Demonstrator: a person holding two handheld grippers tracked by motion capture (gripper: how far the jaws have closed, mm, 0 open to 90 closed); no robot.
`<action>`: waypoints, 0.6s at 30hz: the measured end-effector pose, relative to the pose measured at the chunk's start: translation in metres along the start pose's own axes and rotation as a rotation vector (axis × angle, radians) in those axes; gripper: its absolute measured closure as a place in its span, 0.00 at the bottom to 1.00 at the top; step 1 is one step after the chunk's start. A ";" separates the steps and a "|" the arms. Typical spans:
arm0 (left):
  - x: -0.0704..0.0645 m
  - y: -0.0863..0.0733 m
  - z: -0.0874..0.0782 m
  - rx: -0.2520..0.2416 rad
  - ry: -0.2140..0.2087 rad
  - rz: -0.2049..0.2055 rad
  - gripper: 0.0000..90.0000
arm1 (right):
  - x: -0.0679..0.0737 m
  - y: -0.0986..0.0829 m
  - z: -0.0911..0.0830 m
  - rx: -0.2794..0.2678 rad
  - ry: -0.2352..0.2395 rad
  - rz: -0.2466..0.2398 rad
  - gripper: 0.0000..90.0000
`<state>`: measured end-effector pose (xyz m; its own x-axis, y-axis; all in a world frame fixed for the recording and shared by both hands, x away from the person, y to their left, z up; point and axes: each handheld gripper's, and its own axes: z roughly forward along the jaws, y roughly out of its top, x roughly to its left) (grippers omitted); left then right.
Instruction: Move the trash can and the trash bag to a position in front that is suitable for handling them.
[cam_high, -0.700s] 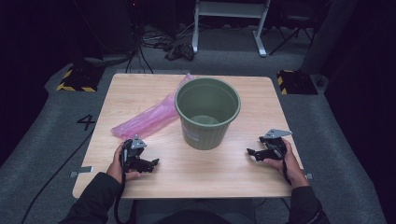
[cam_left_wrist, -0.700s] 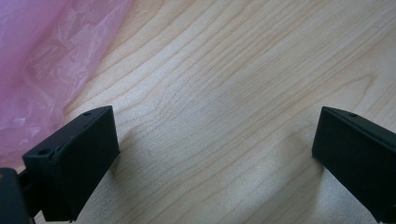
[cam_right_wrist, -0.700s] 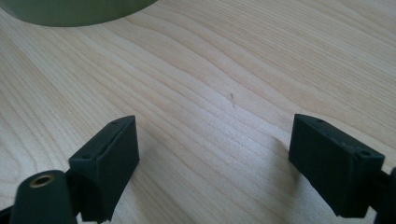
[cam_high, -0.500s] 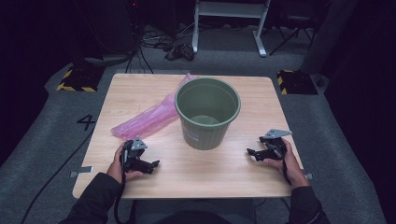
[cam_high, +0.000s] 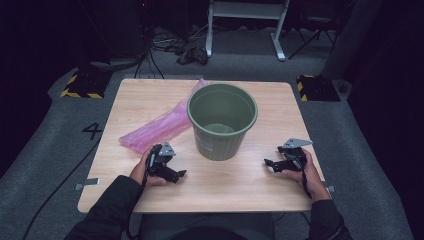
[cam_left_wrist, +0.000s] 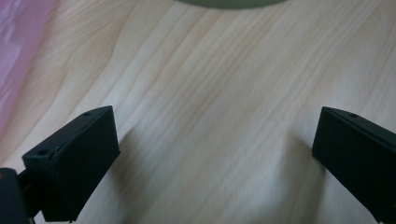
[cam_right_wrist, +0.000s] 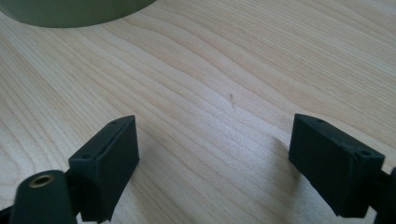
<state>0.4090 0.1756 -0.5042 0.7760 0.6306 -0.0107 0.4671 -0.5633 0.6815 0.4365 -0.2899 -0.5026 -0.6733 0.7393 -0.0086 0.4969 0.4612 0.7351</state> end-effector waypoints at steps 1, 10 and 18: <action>0.000 0.004 0.003 0.002 0.001 -0.001 0.00 | 0.000 0.000 0.000 0.000 0.000 0.000 0.17; 0.000 0.038 0.034 0.004 -0.054 0.062 0.00 | 0.000 0.000 0.000 -0.001 0.003 -0.005 0.17; -0.007 0.059 0.054 -0.005 -0.052 0.072 0.02 | 0.000 0.000 0.000 -0.002 0.006 -0.009 0.17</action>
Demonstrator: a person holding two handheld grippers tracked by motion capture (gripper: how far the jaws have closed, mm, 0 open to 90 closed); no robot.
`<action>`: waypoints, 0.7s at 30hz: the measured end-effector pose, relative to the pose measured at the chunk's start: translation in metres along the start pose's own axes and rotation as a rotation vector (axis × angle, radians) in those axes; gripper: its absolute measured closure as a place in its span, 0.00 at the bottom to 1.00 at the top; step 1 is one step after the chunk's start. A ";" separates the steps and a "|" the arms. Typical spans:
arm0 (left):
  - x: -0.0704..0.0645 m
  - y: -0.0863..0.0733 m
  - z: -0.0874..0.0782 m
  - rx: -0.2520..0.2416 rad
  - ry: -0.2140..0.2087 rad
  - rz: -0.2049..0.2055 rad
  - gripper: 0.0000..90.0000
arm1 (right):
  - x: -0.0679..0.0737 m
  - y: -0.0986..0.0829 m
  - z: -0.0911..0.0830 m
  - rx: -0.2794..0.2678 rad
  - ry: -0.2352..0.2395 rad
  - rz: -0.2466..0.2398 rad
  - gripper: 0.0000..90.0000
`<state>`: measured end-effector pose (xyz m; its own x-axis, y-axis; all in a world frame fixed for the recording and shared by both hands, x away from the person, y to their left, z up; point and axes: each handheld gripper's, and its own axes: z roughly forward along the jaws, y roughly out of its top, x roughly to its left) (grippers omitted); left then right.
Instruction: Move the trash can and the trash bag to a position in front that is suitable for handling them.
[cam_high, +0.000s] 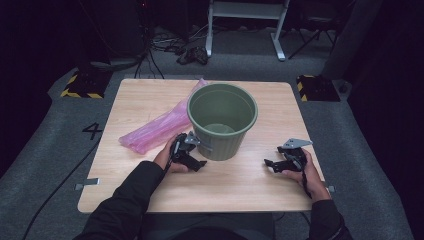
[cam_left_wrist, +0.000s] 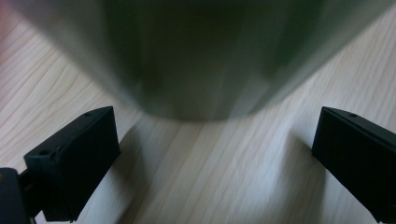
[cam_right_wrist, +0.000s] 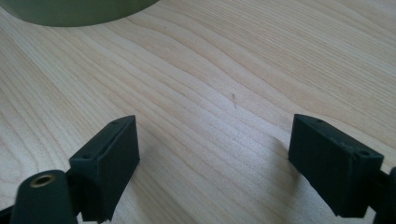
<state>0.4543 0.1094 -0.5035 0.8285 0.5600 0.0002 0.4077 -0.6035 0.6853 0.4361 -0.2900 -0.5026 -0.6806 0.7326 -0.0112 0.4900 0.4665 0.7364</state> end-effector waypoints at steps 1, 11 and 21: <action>-0.001 0.003 0.002 0.000 -0.006 0.003 0.02 | 0.000 0.000 0.000 0.000 0.000 0.000 0.17; -0.014 0.023 0.015 0.023 0.008 0.039 0.09 | 0.000 0.000 0.000 0.000 0.001 0.000 0.18; -0.002 -0.014 -0.064 -0.044 0.098 0.007 0.20 | 0.001 -0.001 -0.001 0.000 0.000 0.002 0.18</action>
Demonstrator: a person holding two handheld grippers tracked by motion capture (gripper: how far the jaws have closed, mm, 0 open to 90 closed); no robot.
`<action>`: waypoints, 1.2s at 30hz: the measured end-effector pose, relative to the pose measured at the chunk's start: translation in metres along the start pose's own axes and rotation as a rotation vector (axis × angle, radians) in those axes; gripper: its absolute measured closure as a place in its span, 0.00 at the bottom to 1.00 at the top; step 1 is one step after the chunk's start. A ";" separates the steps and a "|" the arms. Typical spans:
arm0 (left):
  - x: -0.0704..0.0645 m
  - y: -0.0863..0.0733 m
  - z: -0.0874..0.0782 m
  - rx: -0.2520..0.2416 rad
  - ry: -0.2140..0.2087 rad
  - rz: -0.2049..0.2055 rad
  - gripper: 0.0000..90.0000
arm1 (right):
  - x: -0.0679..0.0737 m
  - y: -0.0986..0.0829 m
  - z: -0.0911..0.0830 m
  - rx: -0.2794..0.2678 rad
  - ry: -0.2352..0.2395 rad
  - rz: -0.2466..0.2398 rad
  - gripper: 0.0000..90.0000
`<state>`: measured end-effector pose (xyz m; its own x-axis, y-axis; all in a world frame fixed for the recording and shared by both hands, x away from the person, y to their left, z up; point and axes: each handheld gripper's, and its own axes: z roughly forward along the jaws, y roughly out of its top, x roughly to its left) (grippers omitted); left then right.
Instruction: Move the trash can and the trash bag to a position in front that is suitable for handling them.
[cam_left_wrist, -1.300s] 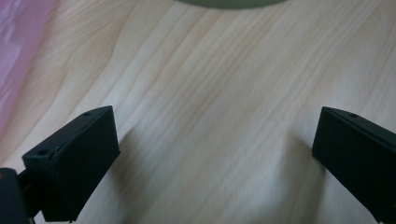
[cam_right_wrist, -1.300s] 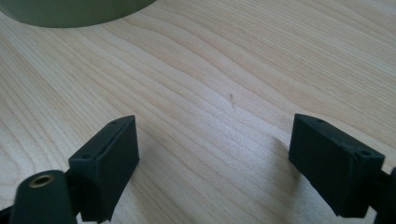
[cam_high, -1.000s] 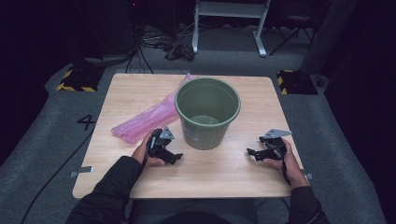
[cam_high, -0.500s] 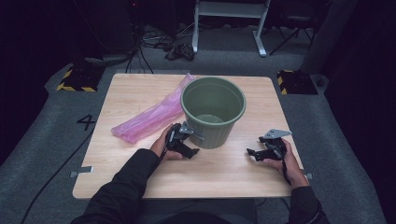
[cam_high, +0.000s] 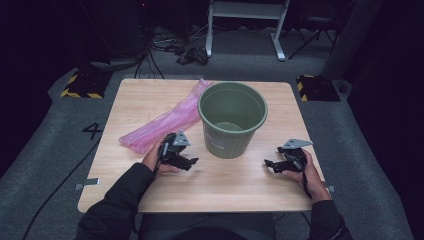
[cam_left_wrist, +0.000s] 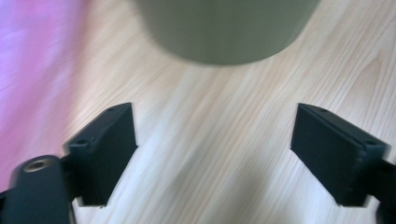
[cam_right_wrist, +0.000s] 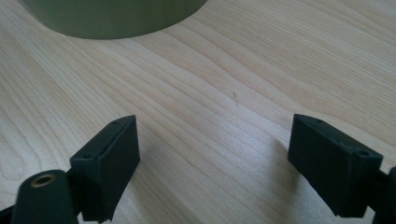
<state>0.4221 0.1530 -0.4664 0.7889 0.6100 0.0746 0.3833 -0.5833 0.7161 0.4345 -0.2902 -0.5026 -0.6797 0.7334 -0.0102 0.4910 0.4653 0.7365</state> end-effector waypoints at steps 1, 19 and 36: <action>0.005 -0.005 -0.008 -0.005 0.014 -0.012 0.21 | 0.000 0.000 0.000 0.000 0.000 0.000 0.18; 0.079 -0.075 -0.088 -0.094 0.298 -0.229 0.18 | 0.000 0.000 0.000 0.000 0.000 0.001 0.18; 0.116 -0.109 -0.070 -0.013 0.232 -0.370 0.36 | 0.000 0.000 0.000 0.000 0.001 0.001 0.18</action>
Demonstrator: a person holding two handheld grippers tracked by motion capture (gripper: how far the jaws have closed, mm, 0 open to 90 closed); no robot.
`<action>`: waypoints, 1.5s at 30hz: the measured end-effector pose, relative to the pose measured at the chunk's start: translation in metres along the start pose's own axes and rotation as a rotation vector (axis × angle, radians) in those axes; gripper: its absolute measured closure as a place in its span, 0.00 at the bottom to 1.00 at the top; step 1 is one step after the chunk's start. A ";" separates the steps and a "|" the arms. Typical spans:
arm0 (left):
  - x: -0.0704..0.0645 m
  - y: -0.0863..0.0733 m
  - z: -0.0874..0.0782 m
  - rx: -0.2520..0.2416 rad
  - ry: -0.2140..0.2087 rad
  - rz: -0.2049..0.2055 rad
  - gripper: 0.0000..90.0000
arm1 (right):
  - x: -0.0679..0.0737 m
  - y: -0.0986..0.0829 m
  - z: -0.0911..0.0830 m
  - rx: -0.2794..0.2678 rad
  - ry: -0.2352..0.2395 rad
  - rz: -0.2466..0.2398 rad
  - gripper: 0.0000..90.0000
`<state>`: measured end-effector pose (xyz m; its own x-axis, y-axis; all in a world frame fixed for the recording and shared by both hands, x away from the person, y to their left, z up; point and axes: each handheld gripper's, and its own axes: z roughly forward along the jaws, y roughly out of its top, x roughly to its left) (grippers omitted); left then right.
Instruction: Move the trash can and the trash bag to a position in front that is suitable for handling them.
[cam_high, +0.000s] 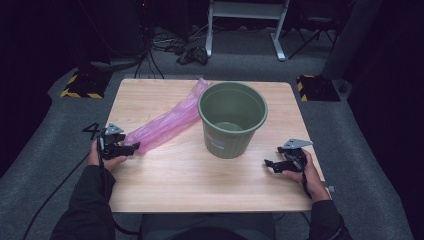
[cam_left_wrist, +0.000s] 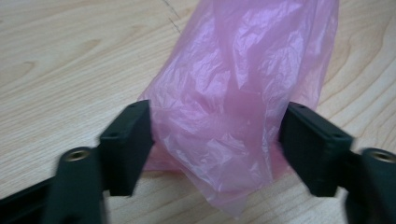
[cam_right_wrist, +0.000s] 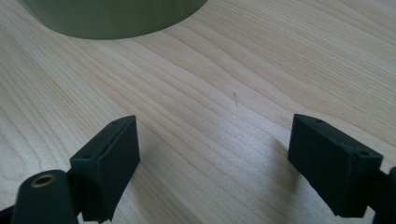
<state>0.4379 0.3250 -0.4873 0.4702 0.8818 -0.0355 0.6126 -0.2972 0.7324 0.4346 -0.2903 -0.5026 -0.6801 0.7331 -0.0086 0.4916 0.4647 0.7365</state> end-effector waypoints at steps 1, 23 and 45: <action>0.000 0.000 0.001 0.001 -0.019 0.000 0.38 | 0.000 0.000 0.000 0.000 0.000 0.000 0.18; -0.049 -0.003 0.012 0.048 -0.196 0.100 0.48 | 0.000 0.000 0.000 -0.001 0.000 -0.005 0.18; -0.148 -0.014 0.006 0.063 -0.267 0.252 0.38 | 0.000 0.000 0.000 -0.001 0.001 -0.005 0.18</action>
<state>0.3633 0.1962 -0.4966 0.7550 0.6543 -0.0417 0.4909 -0.5221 0.6975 0.4342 -0.2905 -0.5026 -0.6835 0.7299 -0.0117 0.4871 0.4680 0.7374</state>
